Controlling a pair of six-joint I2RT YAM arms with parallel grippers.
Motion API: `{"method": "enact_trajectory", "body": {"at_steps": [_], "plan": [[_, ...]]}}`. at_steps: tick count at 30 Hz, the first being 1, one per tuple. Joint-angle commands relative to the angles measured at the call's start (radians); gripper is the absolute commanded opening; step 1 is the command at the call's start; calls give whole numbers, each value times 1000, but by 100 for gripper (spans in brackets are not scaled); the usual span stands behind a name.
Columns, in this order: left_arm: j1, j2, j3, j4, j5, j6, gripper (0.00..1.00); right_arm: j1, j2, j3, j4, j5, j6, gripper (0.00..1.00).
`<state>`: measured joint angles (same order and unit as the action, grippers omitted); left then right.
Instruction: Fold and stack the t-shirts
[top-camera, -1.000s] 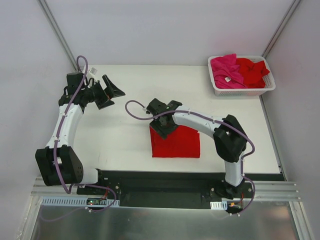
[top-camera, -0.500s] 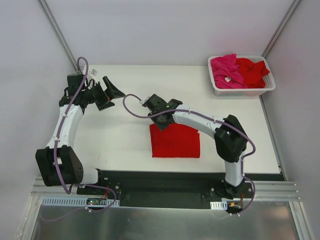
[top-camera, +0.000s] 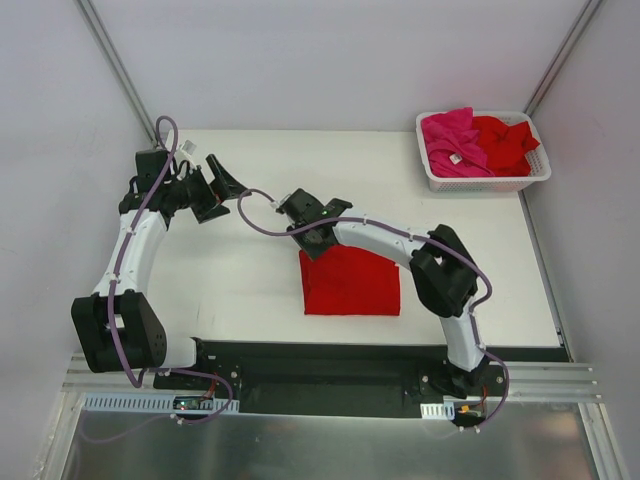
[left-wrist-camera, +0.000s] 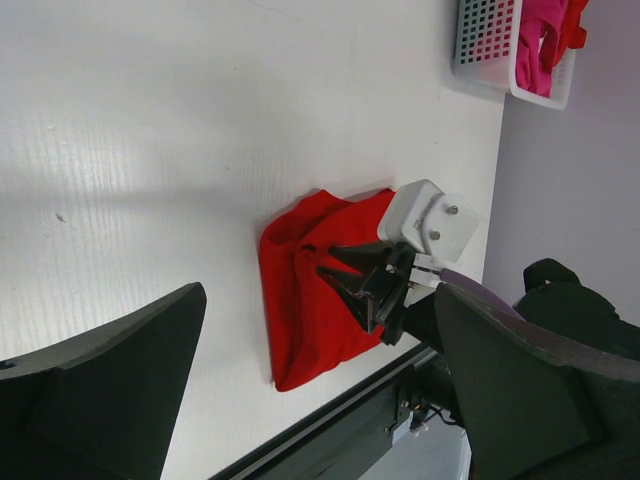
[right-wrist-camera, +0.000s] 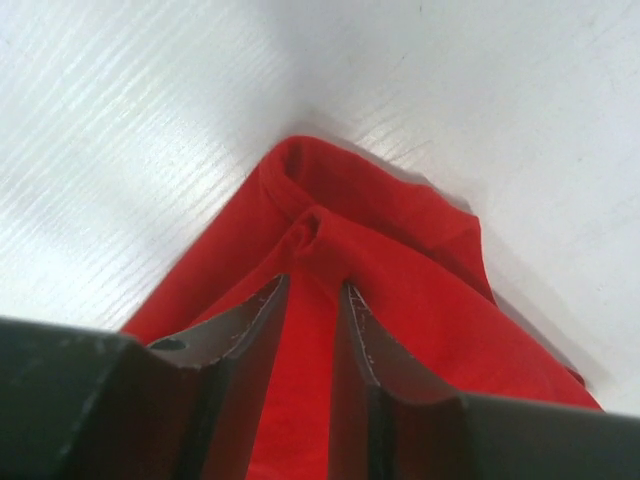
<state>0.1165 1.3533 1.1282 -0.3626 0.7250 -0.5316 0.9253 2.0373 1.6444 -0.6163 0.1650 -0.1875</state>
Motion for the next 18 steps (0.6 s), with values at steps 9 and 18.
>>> {"method": "enact_trajectory", "body": {"at_steps": [9,18], "plan": [[-11,-42,-47,13,20,38,99,-17,95,143,30,-65,28,33],[-9,-37,-45,-10,30,55,99,-29,126,121,56,-94,22,39]]}}
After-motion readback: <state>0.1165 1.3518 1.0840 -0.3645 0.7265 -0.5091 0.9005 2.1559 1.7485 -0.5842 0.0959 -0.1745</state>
